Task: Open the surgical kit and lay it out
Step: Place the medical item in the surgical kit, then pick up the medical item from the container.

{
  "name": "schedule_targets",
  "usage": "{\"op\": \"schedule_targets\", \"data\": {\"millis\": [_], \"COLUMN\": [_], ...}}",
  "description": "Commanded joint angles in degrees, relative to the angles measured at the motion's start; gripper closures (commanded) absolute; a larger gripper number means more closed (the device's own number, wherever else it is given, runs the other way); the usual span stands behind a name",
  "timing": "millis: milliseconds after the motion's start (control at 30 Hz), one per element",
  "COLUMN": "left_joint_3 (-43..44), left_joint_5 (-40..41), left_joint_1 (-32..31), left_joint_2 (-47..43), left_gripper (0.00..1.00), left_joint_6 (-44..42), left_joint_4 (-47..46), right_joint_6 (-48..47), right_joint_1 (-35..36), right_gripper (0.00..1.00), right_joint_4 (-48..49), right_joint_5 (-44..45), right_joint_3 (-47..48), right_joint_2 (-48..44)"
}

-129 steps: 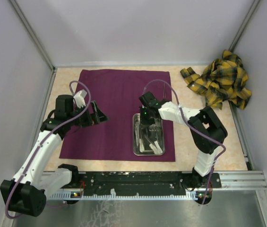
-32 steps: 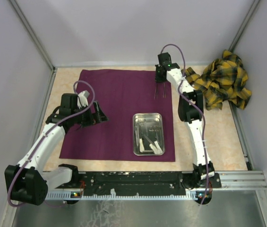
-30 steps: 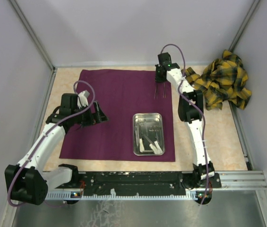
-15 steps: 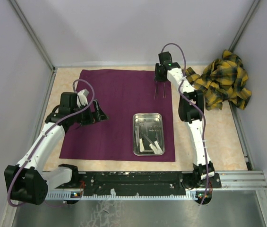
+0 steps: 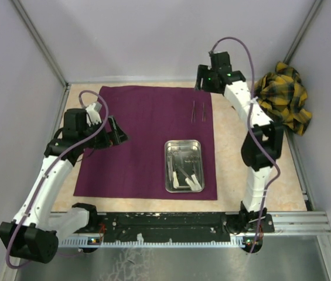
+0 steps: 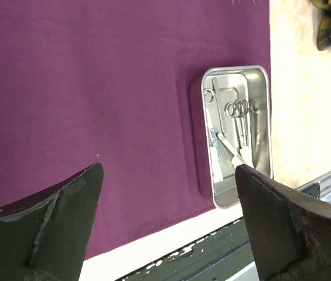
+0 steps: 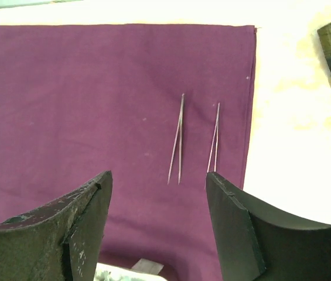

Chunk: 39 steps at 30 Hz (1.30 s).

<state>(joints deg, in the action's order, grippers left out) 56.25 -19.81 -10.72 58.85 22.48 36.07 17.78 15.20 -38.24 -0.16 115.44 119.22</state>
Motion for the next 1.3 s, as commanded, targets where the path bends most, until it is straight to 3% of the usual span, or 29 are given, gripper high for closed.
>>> {"op": "schedule_targets", "data": {"millis": [0, 400, 667, 967, 1267], "left_joint_3": [3.05, 3.20, 0.57, -0.89, -2.28], "left_joint_5": [1.41, 0.38, -2.35, -3.18, -3.06], "left_joint_1": [0.26, 0.26, 0.26, 0.26, 0.26], "left_joint_2": [-2.21, -6.80, -8.55, -9.14, -9.96], "left_gripper": [0.00, 0.00, 0.00, 0.00, 0.00], "left_joint_6": [-0.23, 0.85, 1.58, 1.63, 2.01], "left_joint_4": [3.13, 5.39, 3.94, 3.88, 3.57], "right_joint_6": [0.98, 4.58, 10.35, 13.45, 9.33], "right_joint_1": [0.01, 7.42, 15.14, 27.09, 29.40], "right_gripper": [0.34, 0.35, 0.37, 0.49, 0.62], "right_joint_4": [4.17, 3.19, 4.89, 6.74, 6.73], "right_joint_5": [-3.13, -8.15, -10.99, -5.48, -0.70], "right_joint_3": [-9.91, -39.97, -59.80, -68.41, -65.62], "right_joint_2": [-14.30, -42.23, -53.87, -53.64, -46.92]}}
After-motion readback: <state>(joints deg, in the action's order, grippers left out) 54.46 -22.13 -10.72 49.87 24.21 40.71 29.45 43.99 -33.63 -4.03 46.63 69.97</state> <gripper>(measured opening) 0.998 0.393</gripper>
